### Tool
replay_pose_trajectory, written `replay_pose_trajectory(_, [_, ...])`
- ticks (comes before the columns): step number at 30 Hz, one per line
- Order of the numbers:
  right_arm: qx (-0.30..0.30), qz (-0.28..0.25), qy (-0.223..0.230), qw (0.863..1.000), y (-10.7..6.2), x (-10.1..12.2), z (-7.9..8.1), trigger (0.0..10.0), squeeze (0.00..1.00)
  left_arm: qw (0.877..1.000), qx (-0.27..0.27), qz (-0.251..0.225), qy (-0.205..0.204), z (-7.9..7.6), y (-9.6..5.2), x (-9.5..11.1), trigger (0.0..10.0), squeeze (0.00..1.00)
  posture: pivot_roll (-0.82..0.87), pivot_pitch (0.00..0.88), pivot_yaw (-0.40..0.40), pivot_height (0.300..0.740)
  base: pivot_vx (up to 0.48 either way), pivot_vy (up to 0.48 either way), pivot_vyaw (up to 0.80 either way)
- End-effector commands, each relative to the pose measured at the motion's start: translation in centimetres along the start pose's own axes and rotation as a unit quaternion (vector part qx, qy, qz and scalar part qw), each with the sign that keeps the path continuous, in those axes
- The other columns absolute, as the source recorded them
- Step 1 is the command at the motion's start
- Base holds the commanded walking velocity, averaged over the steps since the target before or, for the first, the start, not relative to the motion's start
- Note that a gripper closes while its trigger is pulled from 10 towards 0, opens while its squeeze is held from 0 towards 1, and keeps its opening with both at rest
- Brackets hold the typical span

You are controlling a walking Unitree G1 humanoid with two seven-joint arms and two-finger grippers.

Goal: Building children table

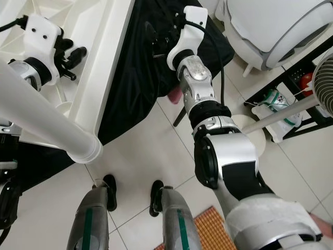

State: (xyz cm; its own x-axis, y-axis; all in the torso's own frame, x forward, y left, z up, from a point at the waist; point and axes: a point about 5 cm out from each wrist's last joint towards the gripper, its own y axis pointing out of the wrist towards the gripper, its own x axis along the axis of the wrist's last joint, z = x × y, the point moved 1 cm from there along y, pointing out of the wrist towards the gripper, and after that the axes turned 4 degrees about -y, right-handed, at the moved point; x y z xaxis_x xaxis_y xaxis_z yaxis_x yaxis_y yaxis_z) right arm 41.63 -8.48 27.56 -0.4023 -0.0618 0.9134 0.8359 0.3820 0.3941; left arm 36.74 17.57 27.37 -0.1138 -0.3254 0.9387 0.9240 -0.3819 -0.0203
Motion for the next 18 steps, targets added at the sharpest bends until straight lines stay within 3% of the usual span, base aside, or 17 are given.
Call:
replay_pose_trajectory(1, [0.001,0.002,0.005,1.0,-1.1,-0.8,-0.4,10.0,0.0,0.997,0.052,0.065,0.008,0.9,0.3,-2.2,10.0,0.0,0.07,0.309,-0.052,0.74,0.0,0.0,0.0])
replay_pose_trajectory(3, [-0.002,0.002,0.009,1.0,-2.3,-1.2,-0.6,10.0,0.0,0.984,0.136,0.116,0.006,3.1,0.1,-3.5,10.0,0.0,0.06,0.316,-0.046,0.74,0.0,0.0,0.0])
replay_pose_trajectory(6, [-0.004,0.003,0.012,1.0,-2.8,-1.3,-0.6,10.0,0.0,0.978,0.165,0.131,0.003,3.8,-0.1,-4.0,10.0,0.0,0.06,0.316,-0.046,0.74,0.0,0.0,0.0])
replay_pose_trajectory(7, [-0.002,0.005,0.018,1.0,-3.6,-1.5,-0.3,10.0,0.0,0.962,0.226,0.156,-0.008,5.7,-0.8,-5.0,10.0,0.0,0.06,0.316,-0.041,0.74,0.0,0.0,0.0])
replay_pose_trajectory(10, [-0.001,0.006,0.019,1.0,-3.9,-1.5,-0.1,10.0,0.0,0.956,0.244,0.164,-0.009,6.3,-1.2,-5.3,10.0,0.0,0.06,0.316,-0.041,0.74,0.0,0.0,0.0])
replay_pose_trajectory(14, [0.005,0.008,0.029,1.0,-4.8,-1.4,0.4,10.0,0.0,0.933,0.296,0.201,-0.04,8.3,-2.3,-7.0,10.0,0.0,0.05,0.317,-0.035,0.74,0.0,0.0,0.0])
replay_pose_trajectory(18, [0.003,0.009,0.03,0.999,-5.3,-1.2,0.5,10.0,0.0,0.921,0.317,0.224,-0.028,9.0,-2.9,-7.7,10.0,0.0,0.05,0.315,-0.033,0.74,0.0,0.0,0.0])
